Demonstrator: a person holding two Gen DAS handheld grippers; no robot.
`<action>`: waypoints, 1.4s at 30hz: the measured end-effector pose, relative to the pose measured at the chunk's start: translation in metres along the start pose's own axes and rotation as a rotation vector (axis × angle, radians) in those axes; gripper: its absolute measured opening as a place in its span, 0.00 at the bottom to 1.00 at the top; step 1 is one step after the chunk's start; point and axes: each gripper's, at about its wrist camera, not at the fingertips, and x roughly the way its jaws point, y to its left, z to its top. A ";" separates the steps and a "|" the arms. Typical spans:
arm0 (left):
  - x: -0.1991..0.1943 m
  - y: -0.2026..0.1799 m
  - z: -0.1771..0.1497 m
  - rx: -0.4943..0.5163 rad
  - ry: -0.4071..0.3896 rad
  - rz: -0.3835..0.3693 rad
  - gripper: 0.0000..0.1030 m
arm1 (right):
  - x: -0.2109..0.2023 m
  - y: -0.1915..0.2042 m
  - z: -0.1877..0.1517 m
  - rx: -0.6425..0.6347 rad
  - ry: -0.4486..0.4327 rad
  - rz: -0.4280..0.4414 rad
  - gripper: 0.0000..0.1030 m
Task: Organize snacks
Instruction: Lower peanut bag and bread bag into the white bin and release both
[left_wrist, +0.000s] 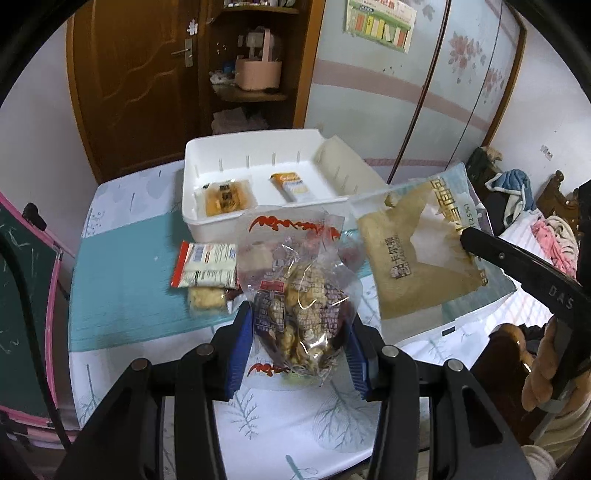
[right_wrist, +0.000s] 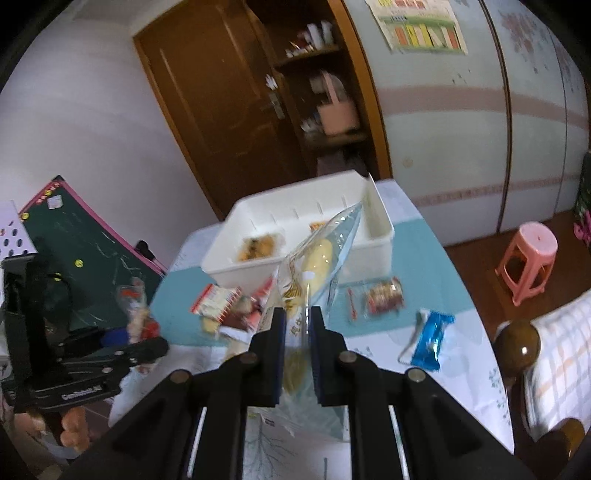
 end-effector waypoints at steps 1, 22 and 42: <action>-0.002 -0.002 0.002 0.006 -0.007 0.002 0.43 | -0.003 0.003 0.003 -0.009 -0.012 0.007 0.11; -0.007 -0.001 0.122 0.059 -0.159 0.091 0.43 | 0.016 0.034 0.109 -0.143 -0.183 -0.014 0.11; 0.090 0.020 0.228 0.042 -0.101 0.192 0.62 | 0.122 0.011 0.191 -0.070 -0.100 -0.121 0.12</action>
